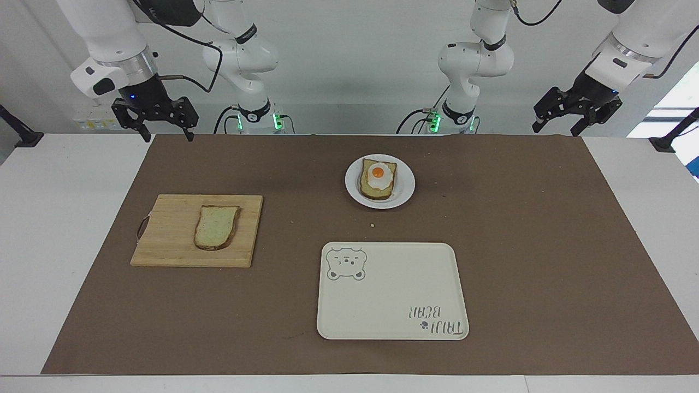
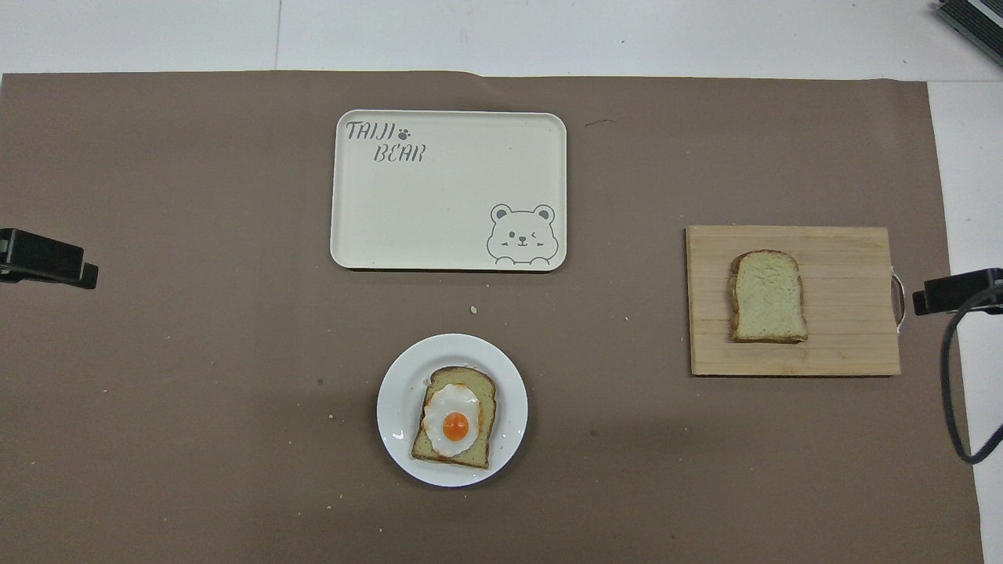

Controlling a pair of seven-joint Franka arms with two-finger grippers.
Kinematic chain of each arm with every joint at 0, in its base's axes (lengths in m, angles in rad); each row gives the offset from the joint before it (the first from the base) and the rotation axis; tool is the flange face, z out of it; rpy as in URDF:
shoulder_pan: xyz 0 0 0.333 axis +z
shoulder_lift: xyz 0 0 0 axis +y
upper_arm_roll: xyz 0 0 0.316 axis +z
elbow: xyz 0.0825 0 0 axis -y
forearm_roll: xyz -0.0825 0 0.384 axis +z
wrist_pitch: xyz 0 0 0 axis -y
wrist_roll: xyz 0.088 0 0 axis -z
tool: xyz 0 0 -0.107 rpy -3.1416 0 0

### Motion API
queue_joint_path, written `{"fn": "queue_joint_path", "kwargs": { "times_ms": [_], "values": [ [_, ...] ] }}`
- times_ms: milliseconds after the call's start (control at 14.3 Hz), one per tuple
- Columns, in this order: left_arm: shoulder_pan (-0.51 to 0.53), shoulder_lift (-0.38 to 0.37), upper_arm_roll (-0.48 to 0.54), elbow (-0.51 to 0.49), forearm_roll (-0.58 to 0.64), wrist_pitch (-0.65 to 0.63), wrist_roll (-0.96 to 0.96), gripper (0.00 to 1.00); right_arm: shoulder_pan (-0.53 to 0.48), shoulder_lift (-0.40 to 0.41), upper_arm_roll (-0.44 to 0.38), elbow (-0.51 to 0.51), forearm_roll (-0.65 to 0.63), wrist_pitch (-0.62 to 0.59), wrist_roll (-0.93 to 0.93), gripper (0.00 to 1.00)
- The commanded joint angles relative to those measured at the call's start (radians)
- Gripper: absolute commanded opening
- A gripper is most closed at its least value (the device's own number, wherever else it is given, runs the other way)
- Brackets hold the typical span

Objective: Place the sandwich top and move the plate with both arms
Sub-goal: 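Reach the right gripper to the bread slice on the wooden board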

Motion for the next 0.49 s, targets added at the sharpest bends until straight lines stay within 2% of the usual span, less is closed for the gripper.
{"fn": "queue_joint_path", "kwargs": {
  "times_ms": [0, 419],
  "values": [
    [0.037, -0.042, -0.002, -0.062, -0.047, 0.040, 0.062, 1.00, -0.018, 0.030, 0.008, -0.051, 0.006, 0.075, -0.030, 1.00],
    [0.043, -0.077, 0.000, -0.130, -0.107, 0.080, 0.097, 1.00, -0.031, 0.133, 0.008, -0.107, 0.038, 0.207, -0.065, 1.00]
  ]
}}
